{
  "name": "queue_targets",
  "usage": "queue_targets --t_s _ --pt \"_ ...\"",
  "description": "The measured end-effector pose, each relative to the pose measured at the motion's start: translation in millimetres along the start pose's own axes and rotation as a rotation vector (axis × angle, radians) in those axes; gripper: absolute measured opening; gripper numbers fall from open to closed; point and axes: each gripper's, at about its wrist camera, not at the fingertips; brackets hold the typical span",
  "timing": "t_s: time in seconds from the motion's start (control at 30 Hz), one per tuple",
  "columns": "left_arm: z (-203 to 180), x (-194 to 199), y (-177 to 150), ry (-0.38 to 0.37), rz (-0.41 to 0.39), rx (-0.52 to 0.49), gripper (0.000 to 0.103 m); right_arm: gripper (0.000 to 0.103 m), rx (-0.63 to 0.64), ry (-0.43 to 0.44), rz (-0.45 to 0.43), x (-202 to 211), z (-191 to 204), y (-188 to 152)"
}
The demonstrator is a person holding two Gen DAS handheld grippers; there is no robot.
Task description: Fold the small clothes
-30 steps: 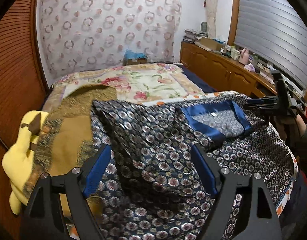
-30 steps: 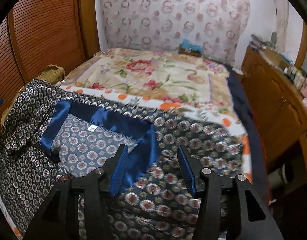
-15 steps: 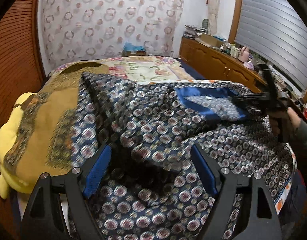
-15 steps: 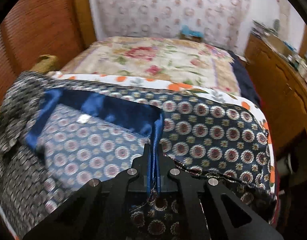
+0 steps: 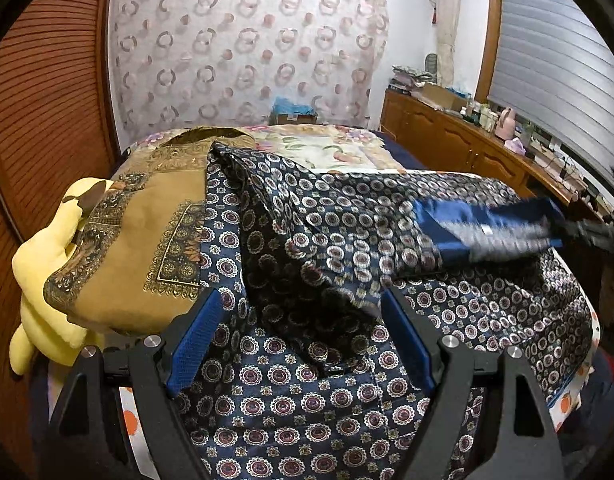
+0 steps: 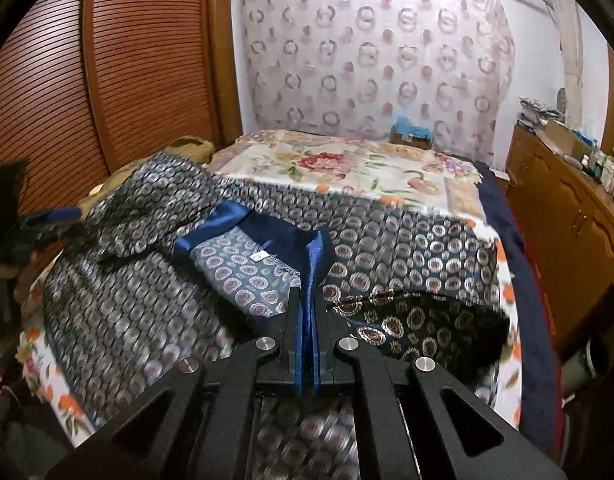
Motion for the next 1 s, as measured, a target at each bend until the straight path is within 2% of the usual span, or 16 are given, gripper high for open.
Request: queue_targets --t_s 0.27,0.33,0.53,0.63,0.83,0.87,0.93,1.0 --pt "-6.1 0.7 2.1 -0.011 -0.007 -0.002 0.082 0.003 -0.006 -0.011 0.064 10.5 -4.3 -40.2" --pt "-6.7 -0.7 2.0 -0.011 -0.004 -0.002 0.082 0.017 0.0 -0.016 0.069 15.9 -5.6 -46.3" --pt "-1.8 -7.7 3.9 0.007 0.002 0.023 0.082 0.037 -0.032 -0.019 0.03 42.4 -15.2 -48.1" --pt "-0.4 -9.8 5.3 0.015 0.002 0.032 0.082 0.039 -0.051 -0.034 -0.006 60.5 -23.3 -49.6" --pt "3.9 -17.6 7.7 0.024 0.002 0.05 0.082 0.04 -0.082 -0.146 -0.033 67.6 -38.6 -54.4" --pt "4.4 -19.5 7.7 0.02 0.006 0.051 0.08 0.04 -0.096 -0.164 -0.03 64.4 -42.0 -54.9" --pt "5.6 -24.4 7.9 0.009 0.021 0.056 0.059 0.041 -0.124 -0.186 -0.03 58.4 -47.0 -56.8" --pt "6.2 -30.2 8.2 0.004 0.041 0.063 0.05 0.041 -0.151 -0.187 -0.032 51.5 -48.6 -56.2"
Point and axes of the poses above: each gripper's, at about its wrist camera, not at the fingertips, and x roughly against the way its jaws point, z to its left, y to its top, and after that the axes turned 11 degrees about -x, right-handed
